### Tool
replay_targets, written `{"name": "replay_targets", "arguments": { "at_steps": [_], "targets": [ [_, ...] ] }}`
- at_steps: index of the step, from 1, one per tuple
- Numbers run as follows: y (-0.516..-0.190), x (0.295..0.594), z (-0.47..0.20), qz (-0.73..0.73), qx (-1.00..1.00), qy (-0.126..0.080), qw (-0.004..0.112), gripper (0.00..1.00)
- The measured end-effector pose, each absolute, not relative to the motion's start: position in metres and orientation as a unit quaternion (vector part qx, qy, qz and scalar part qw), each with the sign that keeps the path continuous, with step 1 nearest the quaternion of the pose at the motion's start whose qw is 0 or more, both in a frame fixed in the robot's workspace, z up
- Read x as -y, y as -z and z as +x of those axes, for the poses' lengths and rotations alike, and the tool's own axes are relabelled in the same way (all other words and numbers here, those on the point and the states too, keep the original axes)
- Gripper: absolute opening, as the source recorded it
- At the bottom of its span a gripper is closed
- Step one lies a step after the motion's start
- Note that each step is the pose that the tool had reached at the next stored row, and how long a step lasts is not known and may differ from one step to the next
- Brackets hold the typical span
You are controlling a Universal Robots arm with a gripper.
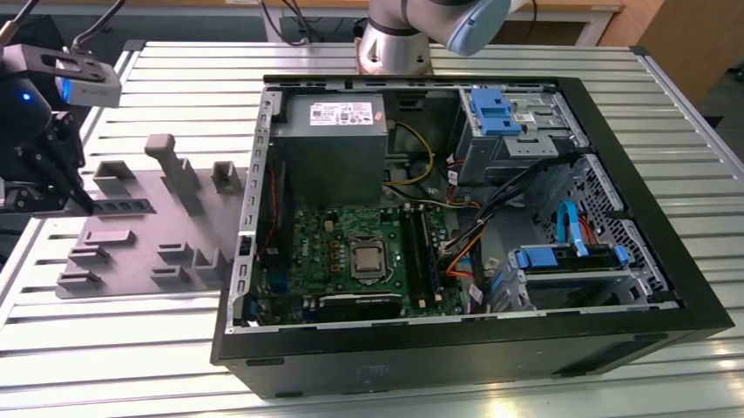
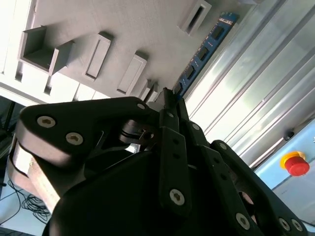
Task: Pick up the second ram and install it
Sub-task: 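Pick up the second ram and move it above second insertion slot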
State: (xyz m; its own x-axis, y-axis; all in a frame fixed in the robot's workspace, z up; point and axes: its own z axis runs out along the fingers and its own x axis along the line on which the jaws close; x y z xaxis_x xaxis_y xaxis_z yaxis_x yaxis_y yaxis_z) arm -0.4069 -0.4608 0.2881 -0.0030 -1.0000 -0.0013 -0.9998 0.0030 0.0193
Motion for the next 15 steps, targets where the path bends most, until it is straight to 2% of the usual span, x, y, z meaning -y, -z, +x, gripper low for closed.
{"name": "replay_targets", "arguments": {
  "at_steps": [15],
  "targets": [
    [-0.311,0.461,-0.407,0.706,0.708,0.007,0.006,0.14]
  ]
}}
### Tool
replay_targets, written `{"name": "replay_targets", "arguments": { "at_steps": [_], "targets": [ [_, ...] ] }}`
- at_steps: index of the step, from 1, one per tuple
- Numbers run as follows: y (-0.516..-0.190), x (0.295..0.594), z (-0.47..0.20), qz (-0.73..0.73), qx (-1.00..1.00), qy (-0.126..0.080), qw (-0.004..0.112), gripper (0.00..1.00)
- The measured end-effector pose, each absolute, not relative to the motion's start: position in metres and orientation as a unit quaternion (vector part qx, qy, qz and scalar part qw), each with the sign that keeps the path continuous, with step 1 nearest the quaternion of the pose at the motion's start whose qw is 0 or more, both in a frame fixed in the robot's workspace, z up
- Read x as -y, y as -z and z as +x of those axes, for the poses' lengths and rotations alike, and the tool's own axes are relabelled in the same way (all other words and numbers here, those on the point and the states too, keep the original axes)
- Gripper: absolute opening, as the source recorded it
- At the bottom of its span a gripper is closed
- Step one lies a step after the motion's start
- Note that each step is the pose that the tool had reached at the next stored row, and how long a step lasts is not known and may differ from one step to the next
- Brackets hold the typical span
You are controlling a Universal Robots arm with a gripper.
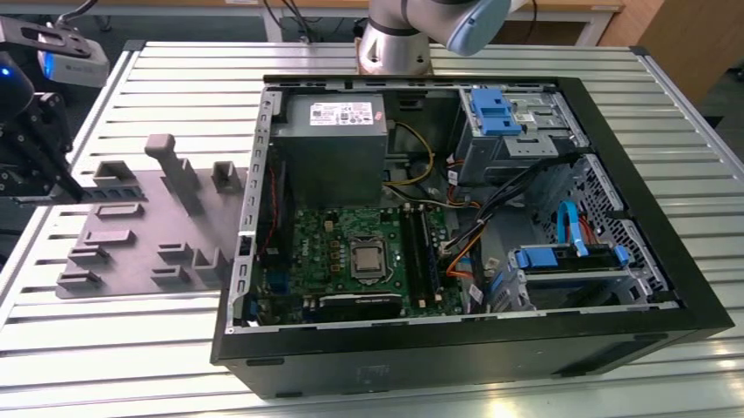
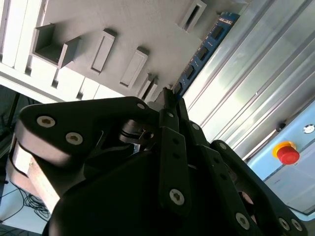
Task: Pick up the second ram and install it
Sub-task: 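Pick up the second ram and move it above second insertion slot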
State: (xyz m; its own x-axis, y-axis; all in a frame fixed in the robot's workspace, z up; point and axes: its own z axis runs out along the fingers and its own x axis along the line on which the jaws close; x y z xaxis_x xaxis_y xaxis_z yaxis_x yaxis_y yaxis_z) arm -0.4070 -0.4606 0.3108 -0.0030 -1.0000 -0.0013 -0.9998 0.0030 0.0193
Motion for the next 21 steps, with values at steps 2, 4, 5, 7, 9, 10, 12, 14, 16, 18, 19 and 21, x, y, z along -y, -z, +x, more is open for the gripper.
{"name": "replay_targets", "arguments": {
  "at_steps": [2,4,5,7,9,10,12,14,16,18,19,21],
  "targets": [
    [-0.313,0.461,-0.407,0.706,0.708,0.007,0.006,0.14],
    [-0.316,0.461,-0.407,0.706,0.708,0.007,0.006,0.14],
    [-0.318,0.461,-0.407,0.706,0.708,0.007,0.006,0.14],
    [-0.320,0.461,-0.407,0.706,0.708,0.007,0.006,0.14],
    [-0.323,0.461,-0.407,0.706,0.708,0.007,0.006,0.14],
    [-0.324,0.461,-0.407,0.706,0.708,0.007,0.006,0.14],
    [-0.328,0.461,-0.407,0.706,0.708,0.007,0.006,0.14],
    [-0.331,0.460,-0.407,0.706,0.708,0.007,0.006,0.14],
    [-0.334,0.461,-0.407,0.706,0.708,0.007,0.006,0.14],
    [-0.338,0.460,-0.407,0.706,0.708,0.007,0.006,0.14],
    [-0.340,0.460,-0.407,0.706,0.708,0.007,0.006,0.14],
    [-0.343,0.460,-0.407,0.706,0.708,0.007,0.006,0.14]
  ]
}}
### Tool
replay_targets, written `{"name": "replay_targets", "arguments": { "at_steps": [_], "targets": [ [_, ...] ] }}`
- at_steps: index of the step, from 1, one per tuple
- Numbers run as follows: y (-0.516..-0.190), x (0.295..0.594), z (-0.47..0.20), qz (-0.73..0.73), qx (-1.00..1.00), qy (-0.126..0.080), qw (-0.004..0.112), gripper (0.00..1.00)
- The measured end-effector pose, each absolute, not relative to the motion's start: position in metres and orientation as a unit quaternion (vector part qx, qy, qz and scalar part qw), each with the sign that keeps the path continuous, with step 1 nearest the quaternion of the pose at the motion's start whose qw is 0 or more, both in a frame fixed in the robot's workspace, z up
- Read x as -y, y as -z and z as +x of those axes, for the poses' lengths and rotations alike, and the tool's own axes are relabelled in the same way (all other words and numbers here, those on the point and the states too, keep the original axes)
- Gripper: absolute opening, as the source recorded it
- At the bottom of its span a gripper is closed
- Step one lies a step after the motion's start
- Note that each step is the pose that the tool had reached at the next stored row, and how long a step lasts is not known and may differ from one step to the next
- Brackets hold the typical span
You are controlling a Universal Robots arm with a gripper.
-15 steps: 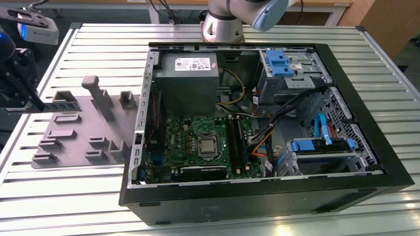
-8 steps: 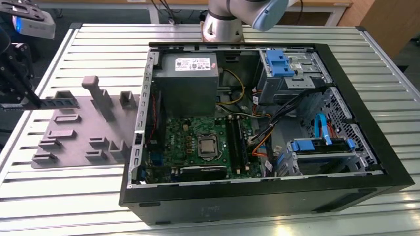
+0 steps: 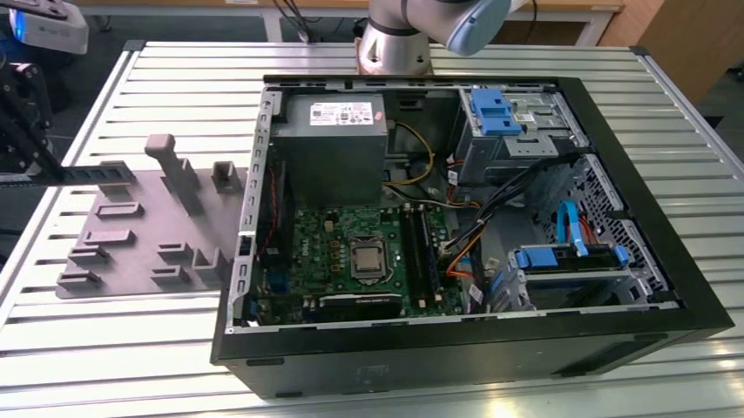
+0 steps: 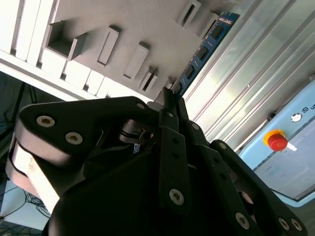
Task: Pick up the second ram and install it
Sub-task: 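Pick up the second ram and move it above second insertion slot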
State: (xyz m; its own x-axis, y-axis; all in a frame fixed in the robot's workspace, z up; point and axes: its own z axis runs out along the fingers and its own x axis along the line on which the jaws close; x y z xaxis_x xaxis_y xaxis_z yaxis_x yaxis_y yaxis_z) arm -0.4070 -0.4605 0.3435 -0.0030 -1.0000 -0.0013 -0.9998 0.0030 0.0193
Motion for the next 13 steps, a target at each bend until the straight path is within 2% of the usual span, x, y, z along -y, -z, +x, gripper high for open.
{"name": "replay_targets", "arguments": {
  "at_steps": [13],
  "targets": [
    [-0.370,0.460,-0.407,0.706,0.708,0.007,0.006,0.14]
  ]
}}
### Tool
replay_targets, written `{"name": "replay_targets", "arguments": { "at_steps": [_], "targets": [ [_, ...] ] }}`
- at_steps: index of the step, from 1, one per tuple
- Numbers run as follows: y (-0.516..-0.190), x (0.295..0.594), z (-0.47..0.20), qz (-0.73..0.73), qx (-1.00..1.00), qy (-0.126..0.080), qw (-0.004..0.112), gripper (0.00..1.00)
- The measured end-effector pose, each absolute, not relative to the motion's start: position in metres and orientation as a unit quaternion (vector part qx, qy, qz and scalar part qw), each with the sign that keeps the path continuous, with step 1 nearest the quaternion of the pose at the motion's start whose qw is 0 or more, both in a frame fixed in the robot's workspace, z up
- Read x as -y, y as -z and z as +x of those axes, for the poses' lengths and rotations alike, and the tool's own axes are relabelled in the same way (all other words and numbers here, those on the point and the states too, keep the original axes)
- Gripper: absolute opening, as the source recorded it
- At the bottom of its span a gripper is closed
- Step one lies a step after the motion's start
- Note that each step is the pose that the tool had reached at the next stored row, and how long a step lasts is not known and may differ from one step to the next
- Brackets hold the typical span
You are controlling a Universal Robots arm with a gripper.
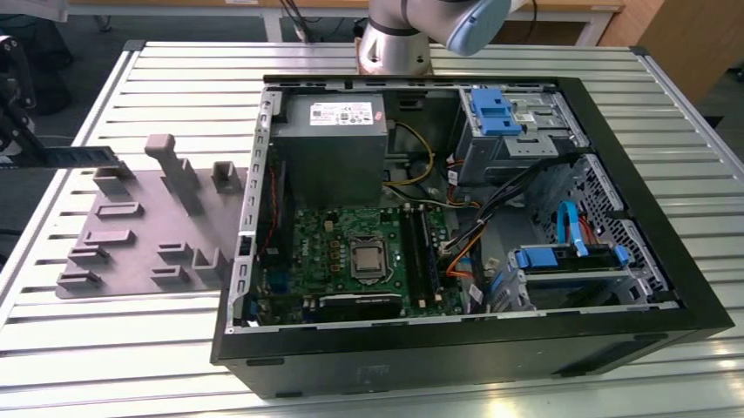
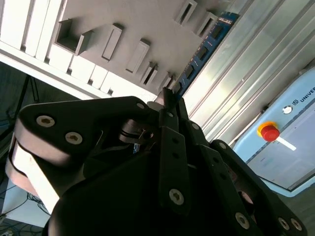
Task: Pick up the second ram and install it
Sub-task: 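Pick up the second ram and move it above second insertion slot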
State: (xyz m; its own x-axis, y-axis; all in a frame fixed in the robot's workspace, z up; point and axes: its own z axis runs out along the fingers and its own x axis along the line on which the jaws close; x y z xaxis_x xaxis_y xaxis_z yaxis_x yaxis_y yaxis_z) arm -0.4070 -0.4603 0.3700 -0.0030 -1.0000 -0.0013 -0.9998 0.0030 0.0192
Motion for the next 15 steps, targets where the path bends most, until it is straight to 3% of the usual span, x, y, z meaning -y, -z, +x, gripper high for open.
{"name": "replay_targets", "arguments": {
  "at_steps": [15],
  "targets": [
    [-0.397,0.460,-0.407,0.706,0.708,0.007,0.006,0.14]
  ]
}}
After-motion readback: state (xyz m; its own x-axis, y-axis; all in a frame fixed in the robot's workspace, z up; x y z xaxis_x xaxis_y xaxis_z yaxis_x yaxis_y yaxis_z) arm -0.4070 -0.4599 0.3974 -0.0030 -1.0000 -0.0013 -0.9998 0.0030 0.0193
